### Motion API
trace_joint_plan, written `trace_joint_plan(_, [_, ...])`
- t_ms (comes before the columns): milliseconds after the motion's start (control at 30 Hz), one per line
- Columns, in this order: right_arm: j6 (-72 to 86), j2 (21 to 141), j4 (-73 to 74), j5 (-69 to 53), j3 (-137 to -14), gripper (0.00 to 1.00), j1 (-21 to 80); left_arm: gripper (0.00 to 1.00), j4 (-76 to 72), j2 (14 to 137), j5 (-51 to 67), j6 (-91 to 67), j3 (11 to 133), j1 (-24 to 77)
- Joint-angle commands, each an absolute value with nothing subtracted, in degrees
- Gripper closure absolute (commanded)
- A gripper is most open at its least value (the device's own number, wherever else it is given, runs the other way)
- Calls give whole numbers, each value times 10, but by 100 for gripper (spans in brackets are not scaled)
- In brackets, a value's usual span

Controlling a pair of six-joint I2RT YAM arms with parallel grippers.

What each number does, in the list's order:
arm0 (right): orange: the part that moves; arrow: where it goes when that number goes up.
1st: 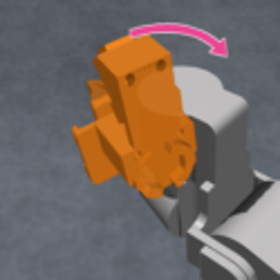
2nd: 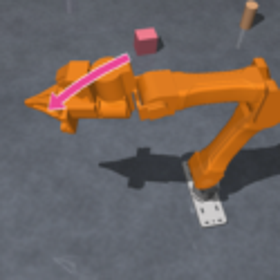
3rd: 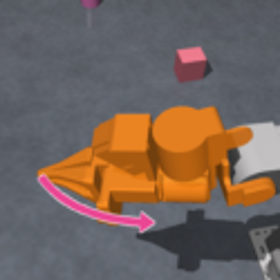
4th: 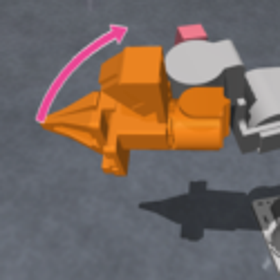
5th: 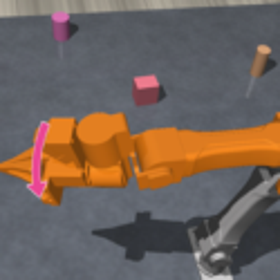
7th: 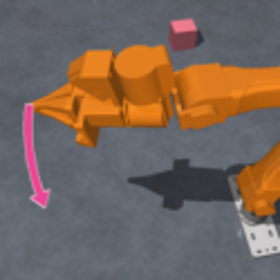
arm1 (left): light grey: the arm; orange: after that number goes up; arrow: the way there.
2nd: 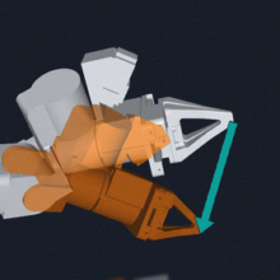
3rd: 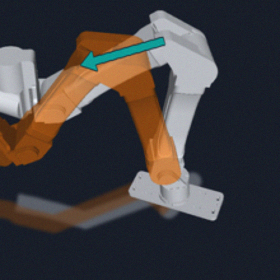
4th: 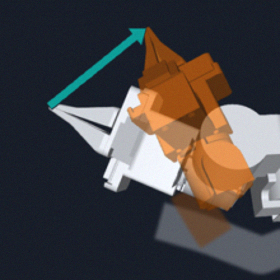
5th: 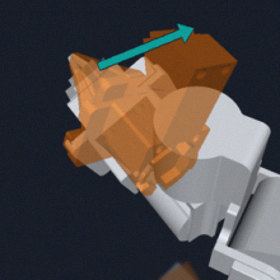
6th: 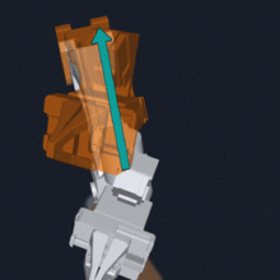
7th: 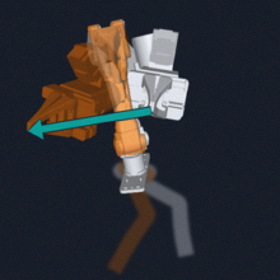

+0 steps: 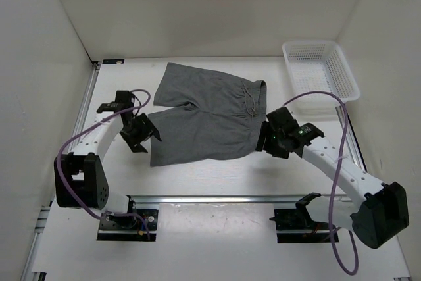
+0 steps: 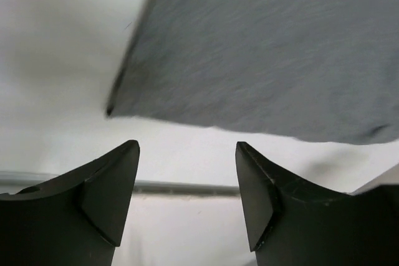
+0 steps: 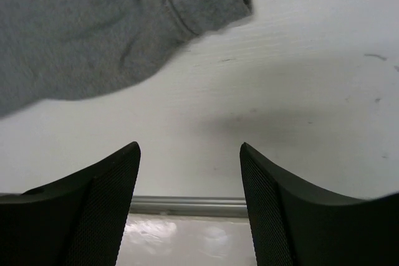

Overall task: Fold and stack the shorts
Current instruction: Flatten the shorts out

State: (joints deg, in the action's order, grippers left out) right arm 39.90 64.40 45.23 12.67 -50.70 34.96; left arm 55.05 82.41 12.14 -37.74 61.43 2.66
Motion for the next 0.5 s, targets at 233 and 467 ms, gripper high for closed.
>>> trace_joint_plan(233, [470, 714, 256, -134, -395, 29, 141, 20, 485, 815, 111, -477, 468, 27])
trace_joint_plan(467, [486, 824, 163, -153, -407, 28, 124, 53, 468, 899, 75, -477, 497, 33])
